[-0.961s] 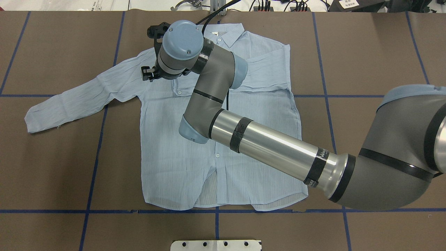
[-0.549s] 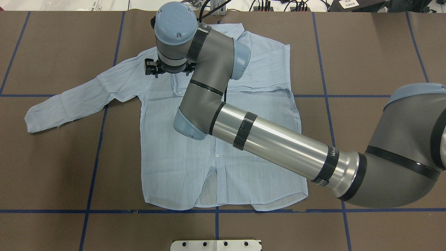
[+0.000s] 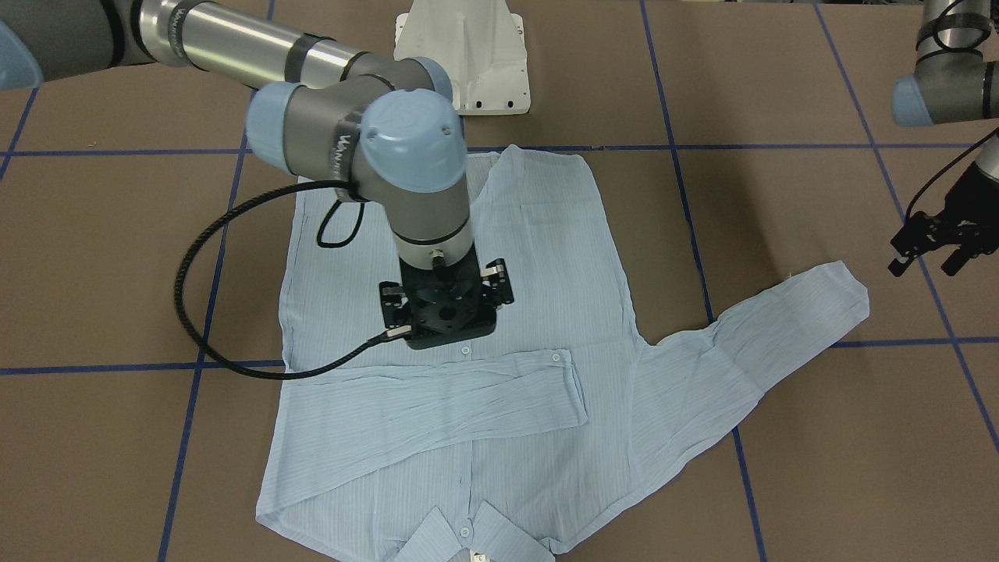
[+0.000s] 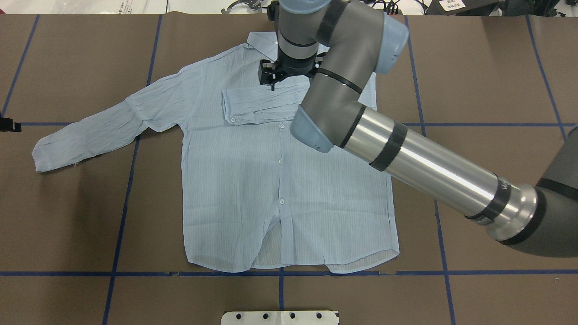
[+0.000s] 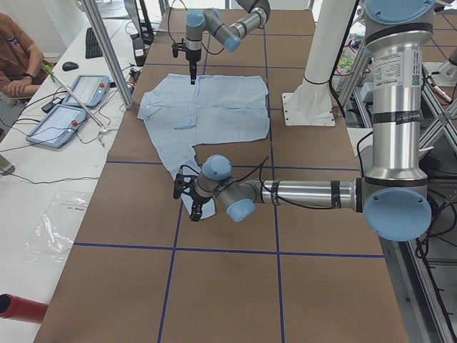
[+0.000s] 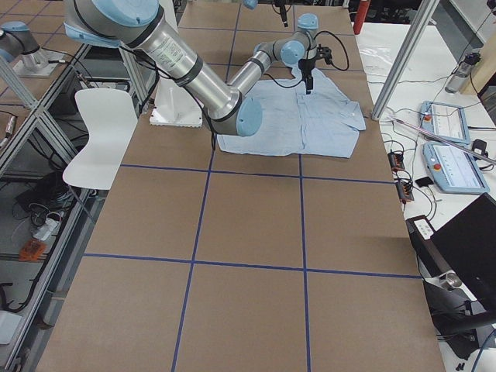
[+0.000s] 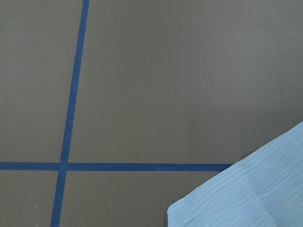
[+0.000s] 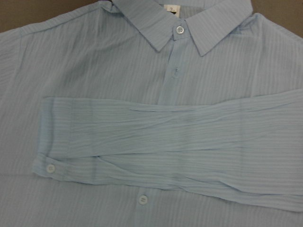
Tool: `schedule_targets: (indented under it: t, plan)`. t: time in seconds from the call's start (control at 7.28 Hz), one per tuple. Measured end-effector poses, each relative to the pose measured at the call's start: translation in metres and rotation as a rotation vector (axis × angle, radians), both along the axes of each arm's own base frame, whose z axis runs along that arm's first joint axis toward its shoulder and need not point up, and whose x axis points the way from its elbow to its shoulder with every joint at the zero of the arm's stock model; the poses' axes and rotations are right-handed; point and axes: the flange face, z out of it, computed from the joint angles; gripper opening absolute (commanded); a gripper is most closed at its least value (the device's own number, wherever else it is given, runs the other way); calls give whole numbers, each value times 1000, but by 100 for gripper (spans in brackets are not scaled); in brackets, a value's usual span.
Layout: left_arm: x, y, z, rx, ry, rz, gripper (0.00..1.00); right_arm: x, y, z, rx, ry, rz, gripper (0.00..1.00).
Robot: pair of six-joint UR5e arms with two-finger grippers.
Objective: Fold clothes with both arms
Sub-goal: 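Release the sleeve on the shirt and raise the right gripper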
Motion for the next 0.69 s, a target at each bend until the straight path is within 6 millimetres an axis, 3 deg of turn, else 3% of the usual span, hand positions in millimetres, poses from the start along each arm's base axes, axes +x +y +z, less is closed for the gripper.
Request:
schedule_targets:
  t: [0.27, 0.69]
  plan:
    - [31, 9, 11, -2, -29, 10, 80, 43, 5, 39, 2, 5, -20, 100]
    - [54, 13, 28, -11, -72, 26, 64, 70, 5, 62, -20, -6, -28, 100]
